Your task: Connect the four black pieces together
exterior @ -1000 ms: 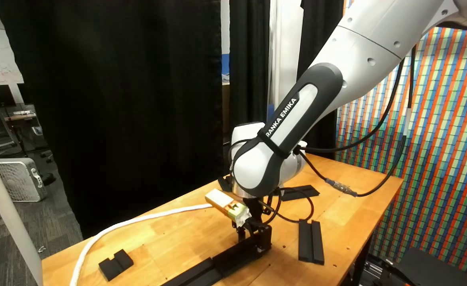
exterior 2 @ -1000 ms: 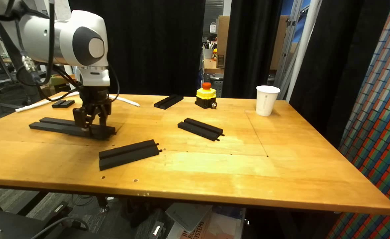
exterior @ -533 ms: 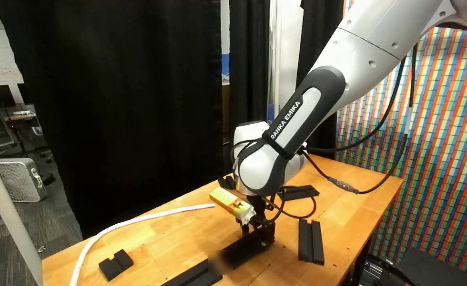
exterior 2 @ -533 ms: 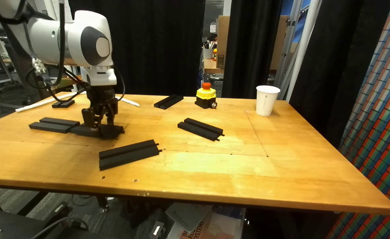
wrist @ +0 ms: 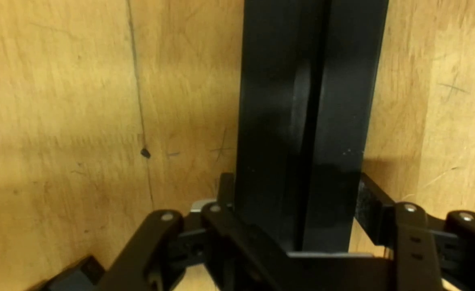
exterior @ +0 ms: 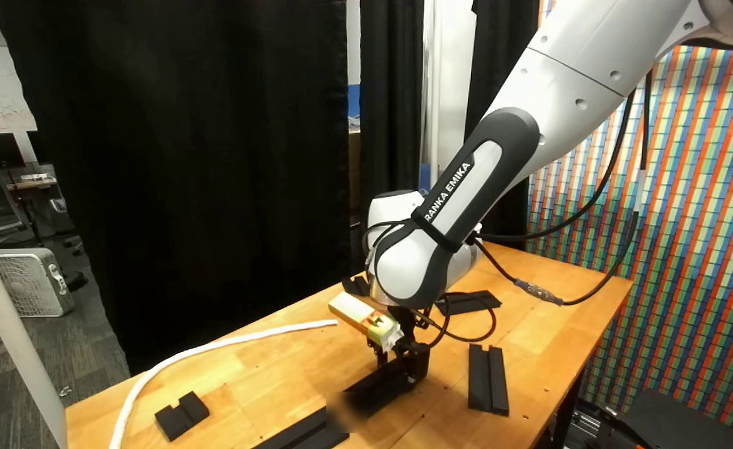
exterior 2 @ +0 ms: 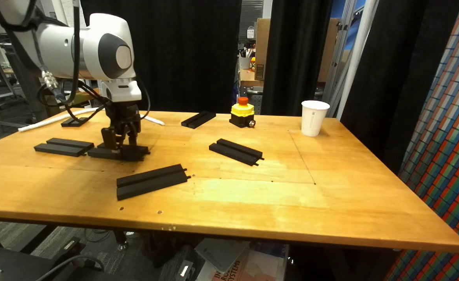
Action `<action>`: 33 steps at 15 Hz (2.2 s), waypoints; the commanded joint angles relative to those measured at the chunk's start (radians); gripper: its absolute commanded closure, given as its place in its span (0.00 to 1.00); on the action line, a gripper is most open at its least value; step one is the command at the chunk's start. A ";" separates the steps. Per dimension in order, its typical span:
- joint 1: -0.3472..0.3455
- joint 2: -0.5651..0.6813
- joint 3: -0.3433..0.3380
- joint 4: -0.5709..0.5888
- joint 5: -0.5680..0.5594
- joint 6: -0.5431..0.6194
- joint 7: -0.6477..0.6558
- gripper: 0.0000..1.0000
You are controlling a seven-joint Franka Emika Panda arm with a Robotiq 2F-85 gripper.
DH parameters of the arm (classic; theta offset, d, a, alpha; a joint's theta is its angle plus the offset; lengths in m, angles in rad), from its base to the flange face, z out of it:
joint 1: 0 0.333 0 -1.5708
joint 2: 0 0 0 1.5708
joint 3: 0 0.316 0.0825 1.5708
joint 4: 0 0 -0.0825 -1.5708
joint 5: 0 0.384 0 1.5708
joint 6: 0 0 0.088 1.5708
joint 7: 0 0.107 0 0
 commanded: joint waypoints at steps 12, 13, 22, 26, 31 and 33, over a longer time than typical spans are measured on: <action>0.035 0.006 -0.020 -0.008 -0.076 0.109 0.002 0.53; 0.037 0.003 -0.015 -0.007 -0.066 0.101 0.003 0.53; 0.060 -0.029 0.003 -0.030 -0.026 0.075 0.058 0.53; 0.070 -0.048 -0.002 -0.041 -0.035 0.061 0.096 0.53; 0.067 -0.075 0.011 -0.057 -0.033 0.028 0.117 0.53; 0.061 -0.079 0.018 -0.064 -0.029 0.031 0.107 0.53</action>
